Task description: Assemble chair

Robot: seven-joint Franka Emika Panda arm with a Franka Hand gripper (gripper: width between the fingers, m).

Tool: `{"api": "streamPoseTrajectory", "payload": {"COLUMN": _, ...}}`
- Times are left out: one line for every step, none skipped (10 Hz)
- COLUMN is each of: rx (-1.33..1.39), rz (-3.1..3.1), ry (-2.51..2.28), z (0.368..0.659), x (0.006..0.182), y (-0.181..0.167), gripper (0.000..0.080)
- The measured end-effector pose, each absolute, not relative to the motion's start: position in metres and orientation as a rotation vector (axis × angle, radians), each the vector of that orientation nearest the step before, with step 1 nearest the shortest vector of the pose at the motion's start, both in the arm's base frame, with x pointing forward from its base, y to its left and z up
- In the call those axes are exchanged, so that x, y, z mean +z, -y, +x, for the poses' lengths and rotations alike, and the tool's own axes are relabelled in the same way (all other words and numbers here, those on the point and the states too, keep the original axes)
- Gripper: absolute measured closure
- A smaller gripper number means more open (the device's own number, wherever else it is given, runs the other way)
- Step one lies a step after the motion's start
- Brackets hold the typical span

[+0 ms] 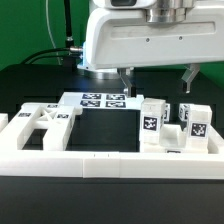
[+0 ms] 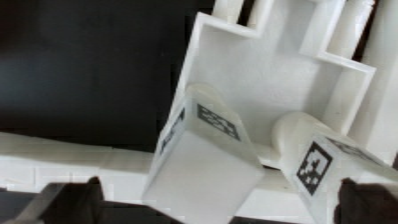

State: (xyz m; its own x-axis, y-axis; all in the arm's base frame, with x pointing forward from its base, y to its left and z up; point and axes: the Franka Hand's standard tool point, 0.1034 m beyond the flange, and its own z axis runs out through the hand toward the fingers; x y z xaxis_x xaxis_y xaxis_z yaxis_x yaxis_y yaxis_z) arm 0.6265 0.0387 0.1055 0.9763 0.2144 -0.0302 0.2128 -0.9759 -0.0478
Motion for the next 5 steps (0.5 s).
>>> {"api": "streamPoseTrajectory", "payload": {"rx": 0.052, "rz": -3.064, "ry": 0.447, "z": 0.6265, "x": 0.1054, "y": -0.0373, "gripper": 0.0151}}
{"api": "streamPoseTrajectory", "payload": {"rx": 0.05, "rz": -3.045, "ry": 0.556, "z": 0.6265, "x": 0.1053, "y": -0.0371, "gripper": 0.0151}}
{"api": "streamPoseTrajectory", "payload": {"rx": 0.043, "rz": -3.018, "ry": 0.699, "z": 0.627, "x": 0.1048, "y": -0.0358, "gripper": 0.0151}}
{"api": "streamPoseTrajectory", "payload": {"rx": 0.006, "rz": -2.963, "ry": 0.959, "z": 0.6305, "x": 0.1016, "y": -0.0329, "gripper": 0.0151}}
{"api": "streamPoseTrajectory", "payload": {"rx": 0.008, "rz": -2.914, "ry": 1.126, "z": 0.6314, "x": 0.098, "y": -0.0334, "gripper": 0.0151}}
